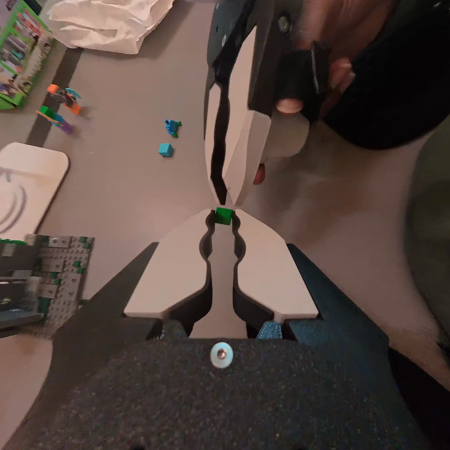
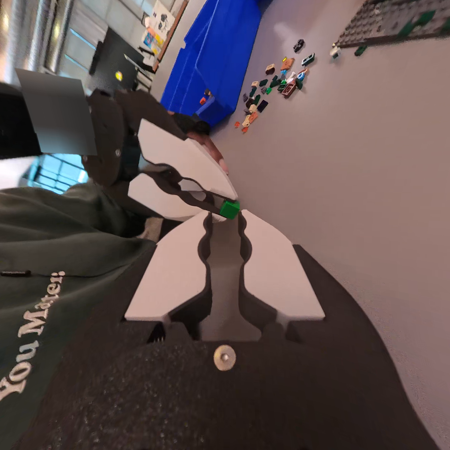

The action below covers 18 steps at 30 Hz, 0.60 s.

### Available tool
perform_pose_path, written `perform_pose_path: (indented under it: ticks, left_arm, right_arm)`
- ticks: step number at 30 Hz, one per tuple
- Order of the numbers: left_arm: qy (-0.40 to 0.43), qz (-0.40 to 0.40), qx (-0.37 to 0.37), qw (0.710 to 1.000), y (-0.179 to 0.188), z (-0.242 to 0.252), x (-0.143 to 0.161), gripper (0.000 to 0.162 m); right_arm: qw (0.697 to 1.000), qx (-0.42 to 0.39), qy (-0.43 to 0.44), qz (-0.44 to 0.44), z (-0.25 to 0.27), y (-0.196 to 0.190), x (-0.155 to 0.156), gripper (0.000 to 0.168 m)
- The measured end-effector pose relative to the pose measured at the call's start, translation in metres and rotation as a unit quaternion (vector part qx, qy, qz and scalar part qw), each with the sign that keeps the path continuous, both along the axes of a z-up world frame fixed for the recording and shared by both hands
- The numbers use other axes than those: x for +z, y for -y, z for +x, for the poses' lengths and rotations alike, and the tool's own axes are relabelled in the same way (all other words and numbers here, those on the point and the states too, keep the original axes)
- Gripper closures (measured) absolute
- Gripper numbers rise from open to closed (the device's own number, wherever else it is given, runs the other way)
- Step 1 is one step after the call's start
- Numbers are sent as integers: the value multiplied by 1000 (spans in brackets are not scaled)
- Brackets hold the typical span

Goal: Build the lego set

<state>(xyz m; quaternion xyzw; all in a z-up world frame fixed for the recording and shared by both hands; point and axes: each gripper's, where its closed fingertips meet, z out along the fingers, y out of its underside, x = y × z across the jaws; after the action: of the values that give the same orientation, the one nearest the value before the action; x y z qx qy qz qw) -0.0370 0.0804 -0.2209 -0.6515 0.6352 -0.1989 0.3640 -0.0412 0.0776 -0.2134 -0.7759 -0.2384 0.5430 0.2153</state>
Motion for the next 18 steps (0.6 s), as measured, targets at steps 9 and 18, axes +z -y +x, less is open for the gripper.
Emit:
perform_pose_path:
  ticks: [9,18]
  left_arm:
    - [-26,93,5,995,-4,-1,-1,149]
    - [12,103,2,995,-2,-1,1,149]
  right_arm:
    - [994,-34,-55,-90,-4,-5,-4,156]
    - [992,-25,-66,-100,-3,-5,-7,167]
